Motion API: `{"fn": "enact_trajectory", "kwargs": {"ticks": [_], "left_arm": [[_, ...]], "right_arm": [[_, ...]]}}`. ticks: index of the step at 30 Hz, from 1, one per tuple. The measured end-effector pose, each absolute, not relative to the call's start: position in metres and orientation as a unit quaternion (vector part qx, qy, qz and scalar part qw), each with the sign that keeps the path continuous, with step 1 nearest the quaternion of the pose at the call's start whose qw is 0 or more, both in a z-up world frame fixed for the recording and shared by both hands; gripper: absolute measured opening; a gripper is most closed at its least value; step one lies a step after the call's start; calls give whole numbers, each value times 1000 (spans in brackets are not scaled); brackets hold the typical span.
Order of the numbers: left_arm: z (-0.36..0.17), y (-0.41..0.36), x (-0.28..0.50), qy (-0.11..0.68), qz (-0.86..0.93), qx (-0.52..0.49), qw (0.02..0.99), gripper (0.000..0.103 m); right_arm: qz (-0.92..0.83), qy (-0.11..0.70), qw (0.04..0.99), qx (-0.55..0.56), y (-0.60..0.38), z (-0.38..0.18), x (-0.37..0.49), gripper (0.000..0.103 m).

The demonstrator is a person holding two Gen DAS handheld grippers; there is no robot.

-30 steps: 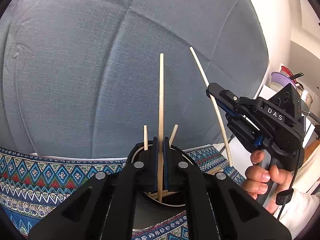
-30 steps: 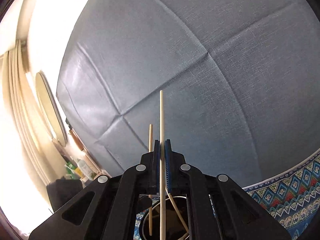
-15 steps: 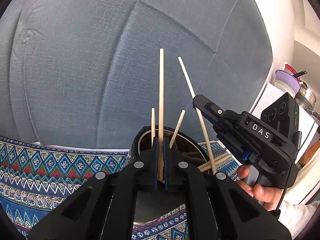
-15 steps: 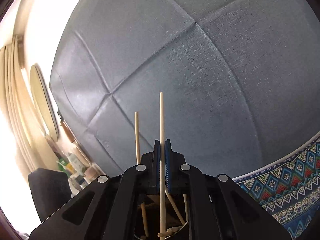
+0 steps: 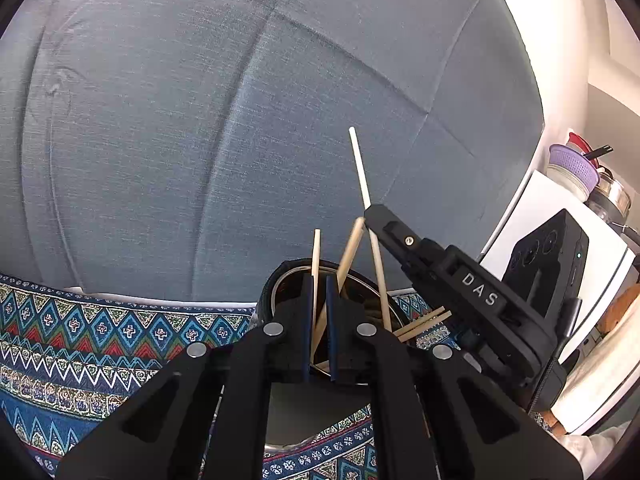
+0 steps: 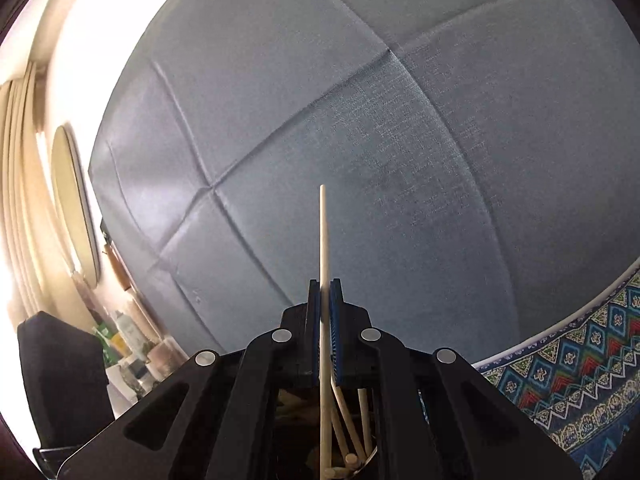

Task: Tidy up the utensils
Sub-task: 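Lower left tool's stick into holder and open while right tool releases its stick, then withdraw both open tools from holder down toward the remaining sticks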

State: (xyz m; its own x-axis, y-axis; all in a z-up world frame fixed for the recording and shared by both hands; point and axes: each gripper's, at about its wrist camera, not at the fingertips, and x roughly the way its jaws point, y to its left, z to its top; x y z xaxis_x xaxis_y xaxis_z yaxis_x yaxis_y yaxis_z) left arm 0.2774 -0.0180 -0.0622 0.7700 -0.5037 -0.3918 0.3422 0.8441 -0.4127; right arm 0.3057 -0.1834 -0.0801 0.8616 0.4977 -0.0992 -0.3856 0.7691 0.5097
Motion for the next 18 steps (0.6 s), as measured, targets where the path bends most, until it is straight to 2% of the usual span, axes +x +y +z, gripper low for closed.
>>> {"fn": "enact_trajectory", "kwargs": {"ticks": [3, 4, 5, 9, 11, 12, 13, 15, 17, 18], "left_arm": [[-62, -11, 272, 250, -227, -165, 927, 5], [-61, -10, 271, 249, -225, -165, 927, 9], [-60, -9, 269, 247, -223, -162, 929, 17], [-57, -4, 265, 246, -213, -156, 933, 22], [-55, -2, 262, 245, -206, -149, 936, 31], [-54, 0, 260, 244, -202, -148, 937, 34], [-53, 2, 259, 243, -199, -150, 937, 41], [-51, 7, 256, 245, -193, -154, 938, 47], [-49, 10, 253, 247, -190, -155, 937, 56], [-47, 11, 250, 248, -187, -154, 938, 58]], "right_arm": [[239, 122, 934, 235, -182, -83, 303, 5], [237, 123, 936, 231, -184, -81, 301, 6], [234, 126, 937, 227, -186, -80, 299, 8], [206, 129, 947, 209, -198, -76, 286, 9], [192, 132, 952, 199, -204, -73, 281, 10], [184, 135, 953, 197, -207, -72, 279, 19], [176, 136, 955, 197, -210, -71, 277, 34], [161, 136, 958, 194, -217, -67, 272, 50], [156, 133, 960, 190, -222, -62, 267, 51], [155, 133, 961, 188, -224, -60, 264, 56]]}}
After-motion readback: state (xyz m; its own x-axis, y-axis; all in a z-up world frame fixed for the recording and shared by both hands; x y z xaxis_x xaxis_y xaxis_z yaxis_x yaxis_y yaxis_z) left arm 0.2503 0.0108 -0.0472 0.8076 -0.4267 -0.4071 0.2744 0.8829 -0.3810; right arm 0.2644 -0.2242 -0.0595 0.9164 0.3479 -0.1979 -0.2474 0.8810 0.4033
